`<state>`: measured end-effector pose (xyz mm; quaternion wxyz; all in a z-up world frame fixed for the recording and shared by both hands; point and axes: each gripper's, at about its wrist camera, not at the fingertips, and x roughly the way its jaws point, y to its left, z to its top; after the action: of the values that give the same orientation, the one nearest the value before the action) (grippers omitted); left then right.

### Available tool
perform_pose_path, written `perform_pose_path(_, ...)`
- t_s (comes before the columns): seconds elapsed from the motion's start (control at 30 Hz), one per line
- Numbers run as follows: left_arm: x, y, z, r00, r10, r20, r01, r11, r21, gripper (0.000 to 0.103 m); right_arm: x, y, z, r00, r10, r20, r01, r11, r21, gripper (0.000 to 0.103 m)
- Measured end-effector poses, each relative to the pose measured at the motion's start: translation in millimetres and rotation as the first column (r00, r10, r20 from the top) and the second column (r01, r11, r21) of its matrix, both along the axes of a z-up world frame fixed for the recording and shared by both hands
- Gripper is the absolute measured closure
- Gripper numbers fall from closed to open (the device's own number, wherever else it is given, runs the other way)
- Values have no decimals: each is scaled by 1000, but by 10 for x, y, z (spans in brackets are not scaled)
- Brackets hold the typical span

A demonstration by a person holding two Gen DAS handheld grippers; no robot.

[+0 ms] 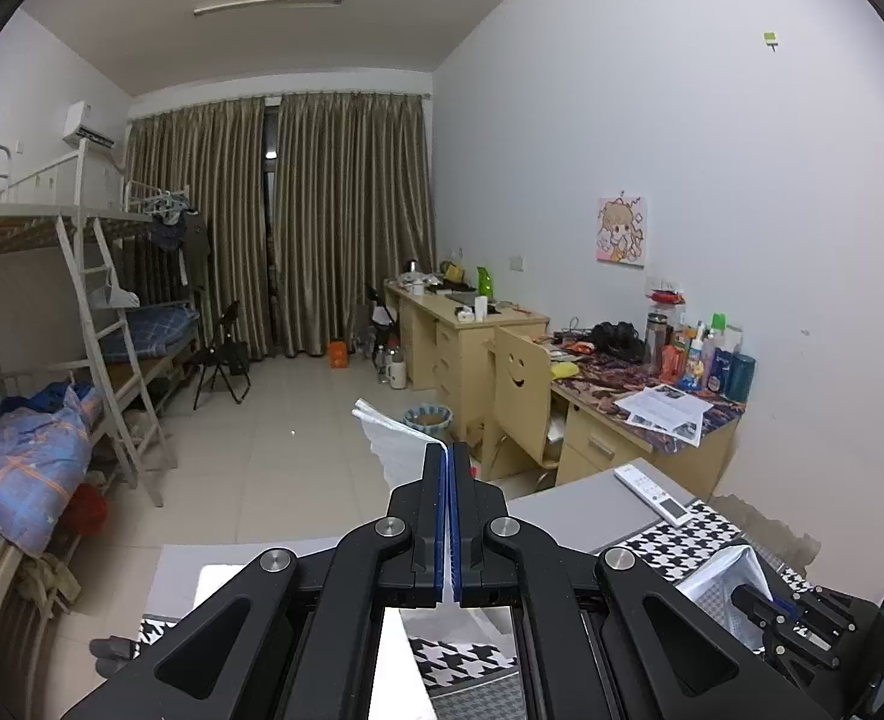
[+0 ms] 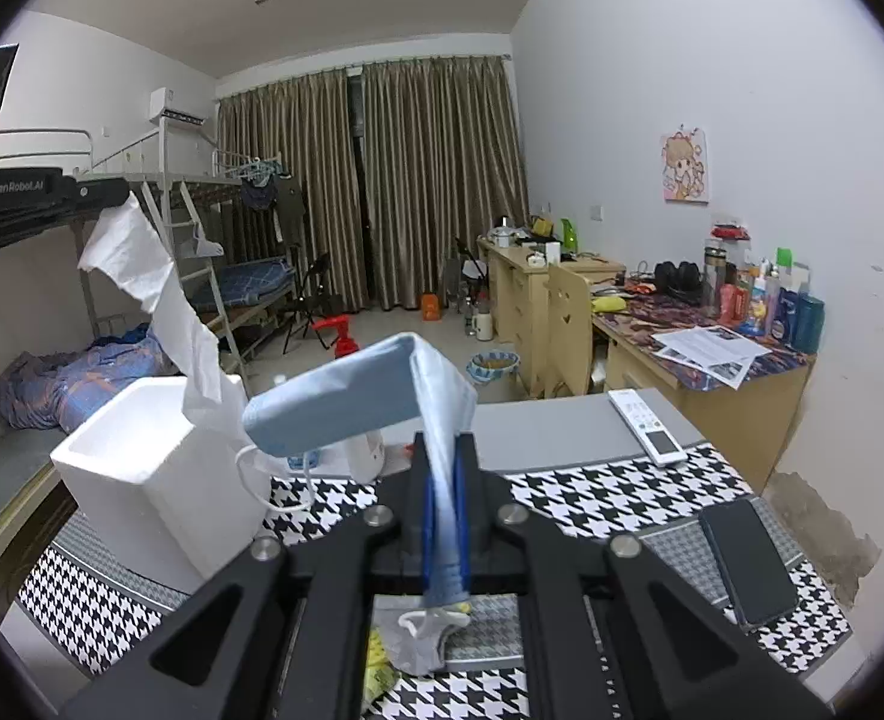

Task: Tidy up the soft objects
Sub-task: 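Lower the white tissue into the foam box and open the left tool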

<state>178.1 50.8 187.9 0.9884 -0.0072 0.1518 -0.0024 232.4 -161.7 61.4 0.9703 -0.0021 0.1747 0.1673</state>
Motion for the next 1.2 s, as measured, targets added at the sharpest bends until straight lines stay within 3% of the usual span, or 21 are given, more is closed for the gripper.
perform_pose_path(0.37, -101, 287, 396, 993, 97, 69, -97, 995, 3, 102, 3, 74, 40, 999, 30, 17, -29, 1000, -4, 94)
perform_pose_path(1.2, -246, 695, 278, 982, 186, -17, -186, 982, 30, 102, -25, 327, 48, 993, 112, 22, -112, 993, -28, 94)
